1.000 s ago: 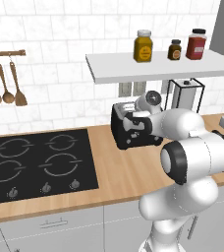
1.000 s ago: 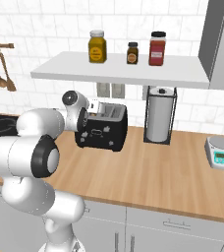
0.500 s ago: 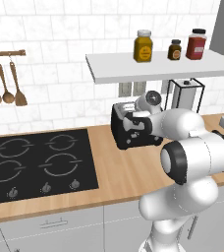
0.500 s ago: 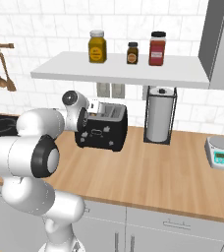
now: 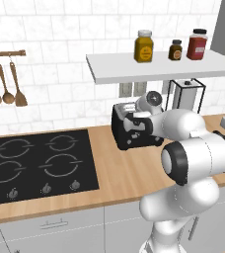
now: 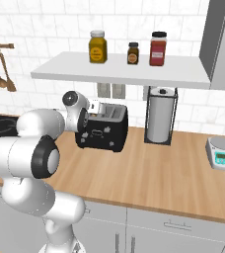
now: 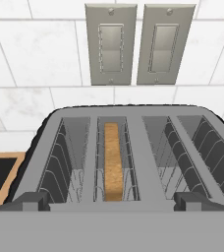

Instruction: Start the toaster. Once the lever pops up, take the bread to the plate on the dining counter.

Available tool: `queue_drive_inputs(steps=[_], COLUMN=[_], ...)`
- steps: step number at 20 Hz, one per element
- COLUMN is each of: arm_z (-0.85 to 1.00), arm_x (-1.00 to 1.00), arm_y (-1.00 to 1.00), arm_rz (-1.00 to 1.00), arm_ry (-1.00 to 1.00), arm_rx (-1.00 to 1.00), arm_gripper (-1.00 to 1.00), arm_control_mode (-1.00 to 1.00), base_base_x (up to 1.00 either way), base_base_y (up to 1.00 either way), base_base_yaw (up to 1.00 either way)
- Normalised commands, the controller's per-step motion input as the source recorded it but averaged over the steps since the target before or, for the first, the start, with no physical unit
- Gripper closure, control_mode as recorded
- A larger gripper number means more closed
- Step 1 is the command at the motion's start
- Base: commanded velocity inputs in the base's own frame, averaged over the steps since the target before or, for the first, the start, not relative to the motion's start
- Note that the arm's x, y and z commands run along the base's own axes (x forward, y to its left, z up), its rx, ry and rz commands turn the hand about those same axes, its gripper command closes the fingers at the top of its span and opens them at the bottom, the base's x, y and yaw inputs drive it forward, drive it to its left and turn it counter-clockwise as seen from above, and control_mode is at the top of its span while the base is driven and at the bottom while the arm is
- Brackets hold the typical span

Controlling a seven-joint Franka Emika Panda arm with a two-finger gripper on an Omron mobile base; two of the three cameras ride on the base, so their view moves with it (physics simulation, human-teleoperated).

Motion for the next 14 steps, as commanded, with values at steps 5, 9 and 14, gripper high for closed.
queue_drive_inputs(steps=[5,9,14], arm_z=[0.0,0.0,0.0], arm_x=[0.0,0.0,0.0], arm_y=[0.0,0.0,0.0], arm_rz=[0.0,0.0,0.0], arm_ry=[0.0,0.0,0.0], arm_rx=[0.0,0.0,0.0], arm_gripper=[-1.0,-1.0,-1.0], arm_control_mode=[-1.0,-1.0,-1.0], base_base_x=[0.0,0.0,0.0], base_base_y=[0.0,0.0,0.0], base_base_yaw=[0.0,0.0,0.0])
